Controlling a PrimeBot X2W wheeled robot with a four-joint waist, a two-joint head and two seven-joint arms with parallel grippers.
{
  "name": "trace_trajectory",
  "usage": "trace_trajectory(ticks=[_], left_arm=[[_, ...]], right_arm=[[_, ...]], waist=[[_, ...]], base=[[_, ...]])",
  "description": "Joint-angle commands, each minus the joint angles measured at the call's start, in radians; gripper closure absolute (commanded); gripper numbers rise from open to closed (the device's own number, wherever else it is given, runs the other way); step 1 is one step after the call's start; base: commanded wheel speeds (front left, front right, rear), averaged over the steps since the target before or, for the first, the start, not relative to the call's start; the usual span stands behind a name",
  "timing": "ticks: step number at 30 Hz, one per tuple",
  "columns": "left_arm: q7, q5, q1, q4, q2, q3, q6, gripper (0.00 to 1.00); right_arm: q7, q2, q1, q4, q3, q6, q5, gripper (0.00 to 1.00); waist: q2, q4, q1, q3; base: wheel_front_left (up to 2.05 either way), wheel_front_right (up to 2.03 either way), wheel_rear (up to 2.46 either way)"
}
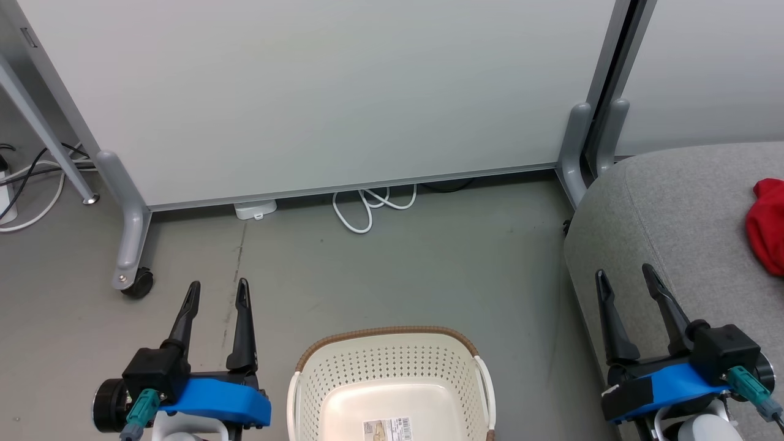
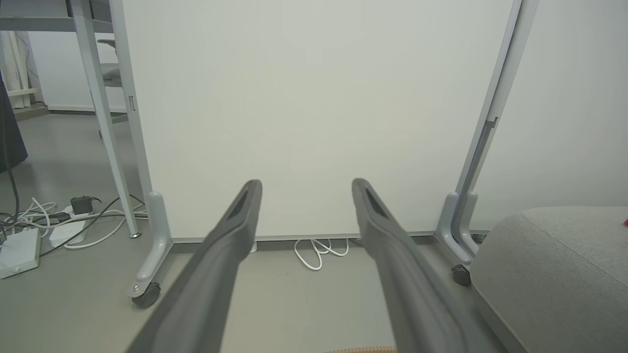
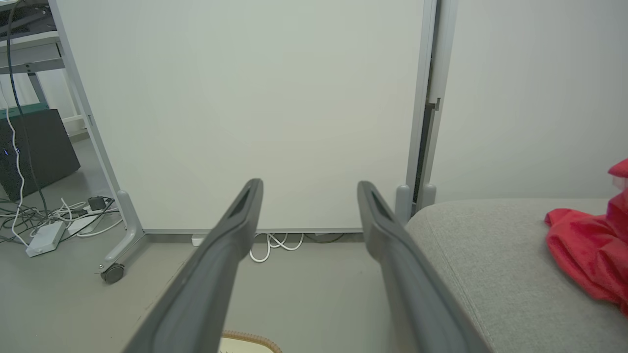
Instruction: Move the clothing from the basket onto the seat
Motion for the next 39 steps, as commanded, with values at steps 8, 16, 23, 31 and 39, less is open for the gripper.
trace_trajectory(ticks=[8, 16, 23, 31, 39], left_arm=[[0.012, -0.015, 0.03, 0.049, -0.001, 0.006, -0.001, 1.0], [0.055, -0.171, 0.021, 0.043, -0.001, 0.026, -0.006, 1.0], [0.08, -0.279, 0.017, 0.034, -0.001, 0.036, -0.009, 1.0], [0.114, -0.412, 0.011, 0.025, -0.001, 0.05, -0.013, 1.0], [0.145, -0.532, 0.005, 0.017, -0.001, 0.064, -0.017, 1.0]], right_arm=[[0.012, 0.006, 0.016, 0.049, 0.0, 0.0, 0.015, 1.0], [0.055, 0.008, 0.011, 0.047, -0.014, 0.0, 0.178, 1.0], [0.081, 0.009, 0.011, 0.043, -0.019, 0.0, 0.291, 1.0], [0.114, 0.011, 0.008, 0.039, -0.027, 0.0, 0.431, 1.0], [0.145, 0.013, 0.005, 0.036, -0.035, 0.0, 0.557, 1.0]], waist=[[-0.0001, 0.0, 0.0, 0.0], [-0.0001, -0.002, 0.0, 0.0], [-0.0001, -0.003, 0.0, 0.0], [-0.0001, -0.005, 0.0, 0.001], [-0.0001, -0.007, 0.0, 0.001]], base=[[0.0, 0.0, 0.0], [0.0, 0.0, 0.0], [0.0, 0.0, 0.0], [0.0, 0.0, 0.0], [0.0, 0.0, 0.0]])
